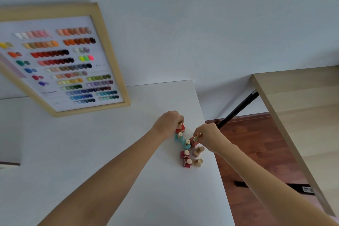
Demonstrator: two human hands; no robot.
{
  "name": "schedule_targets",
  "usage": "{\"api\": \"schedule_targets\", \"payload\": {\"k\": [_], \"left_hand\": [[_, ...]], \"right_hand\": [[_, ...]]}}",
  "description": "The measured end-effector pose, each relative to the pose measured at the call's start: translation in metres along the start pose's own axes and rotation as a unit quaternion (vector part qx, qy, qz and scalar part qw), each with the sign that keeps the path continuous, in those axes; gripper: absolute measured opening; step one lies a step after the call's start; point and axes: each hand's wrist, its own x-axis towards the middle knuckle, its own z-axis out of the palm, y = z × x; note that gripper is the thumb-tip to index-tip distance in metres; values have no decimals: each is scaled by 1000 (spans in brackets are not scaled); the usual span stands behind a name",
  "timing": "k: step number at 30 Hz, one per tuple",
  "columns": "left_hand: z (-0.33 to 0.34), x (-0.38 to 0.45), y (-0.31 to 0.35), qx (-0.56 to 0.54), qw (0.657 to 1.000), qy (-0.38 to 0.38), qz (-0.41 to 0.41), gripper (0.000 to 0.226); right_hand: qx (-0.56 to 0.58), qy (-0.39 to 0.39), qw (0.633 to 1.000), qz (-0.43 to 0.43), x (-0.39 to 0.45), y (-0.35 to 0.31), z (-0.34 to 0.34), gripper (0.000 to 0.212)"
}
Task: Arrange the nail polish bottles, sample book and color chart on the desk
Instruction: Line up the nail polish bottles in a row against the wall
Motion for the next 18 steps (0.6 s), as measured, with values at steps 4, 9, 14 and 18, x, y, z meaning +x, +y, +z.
{"api": "schedule_targets", "payload": {"k": [4,9,14,18], "left_hand": [[-8,11,-9,-2,1000,-8,-6,23],[-22,38,-21,-2,1000,-16,-9,23],[-38,74,-34,1,1000,-10,-15,24],[-47,105,-42,7,1000,-1,-15,25]], "right_hand": [[-11,17,1000,-19,17,6,-17,22],[-39,41,998,-40,57,11,-48,24],[-47,69,994,-66,107,18,-73,24],[-50,70,992,-95,146,23,-88,26]]}}
